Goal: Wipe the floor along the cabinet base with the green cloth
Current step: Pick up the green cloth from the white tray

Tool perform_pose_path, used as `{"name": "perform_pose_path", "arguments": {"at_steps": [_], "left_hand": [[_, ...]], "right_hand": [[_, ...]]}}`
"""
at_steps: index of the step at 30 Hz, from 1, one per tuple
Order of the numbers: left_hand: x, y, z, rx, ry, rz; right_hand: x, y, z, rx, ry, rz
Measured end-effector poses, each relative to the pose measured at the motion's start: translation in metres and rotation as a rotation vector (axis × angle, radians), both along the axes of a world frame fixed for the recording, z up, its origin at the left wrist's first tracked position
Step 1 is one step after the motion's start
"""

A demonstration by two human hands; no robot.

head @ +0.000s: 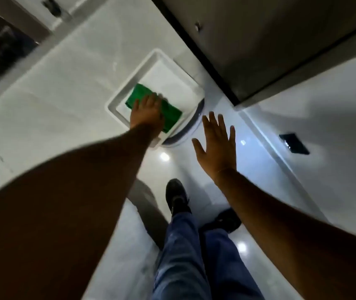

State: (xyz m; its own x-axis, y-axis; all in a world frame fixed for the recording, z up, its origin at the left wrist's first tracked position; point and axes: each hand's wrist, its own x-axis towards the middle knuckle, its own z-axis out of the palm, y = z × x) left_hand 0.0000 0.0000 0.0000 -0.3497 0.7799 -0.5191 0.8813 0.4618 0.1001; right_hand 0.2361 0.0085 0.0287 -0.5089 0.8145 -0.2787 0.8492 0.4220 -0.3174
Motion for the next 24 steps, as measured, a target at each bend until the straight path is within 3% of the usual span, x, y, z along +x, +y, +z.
{"name": "perform_pose_path", "arguments": {"at_steps": [7, 12, 15, 17, 20, 22, 24], "left_hand": [[-0.012, 0.059, -0.052, -0.092, 0.088, -0.403], [-0.019, 0.062, -0.037, -0.1, 0.095, -0.54], [-0.02, 0.052, -0.01, -0.008, -0.002, -0.322], [-0.02, 0.038, 0.009, 0.177, -0.035, -0.101], [-0.012, 0.016, 0.041, 0.42, -0.101, 0.073], [0.003, 0.004, 0.052, 0.479, -0.271, 0.189], [0.029, -0.005, 0.054, 0.508, -0.554, 0.35]], "right_hand": [[0.015, -0.012, -0.065, -0.065, -0.018, -0.064], [0.018, -0.005, -0.075, -0.15, 0.106, -0.254], [0.01, 0.004, -0.065, -0.275, 0.297, -0.411], [0.002, 0.01, -0.052, -0.409, 0.473, -0.521], [-0.007, 0.025, -0.018, -0.785, 0.74, -0.615], [-0.008, 0.032, 0.004, -0.949, 0.869, -0.52], [-0.001, 0.033, 0.02, -1.01, 0.917, -0.425]]}}
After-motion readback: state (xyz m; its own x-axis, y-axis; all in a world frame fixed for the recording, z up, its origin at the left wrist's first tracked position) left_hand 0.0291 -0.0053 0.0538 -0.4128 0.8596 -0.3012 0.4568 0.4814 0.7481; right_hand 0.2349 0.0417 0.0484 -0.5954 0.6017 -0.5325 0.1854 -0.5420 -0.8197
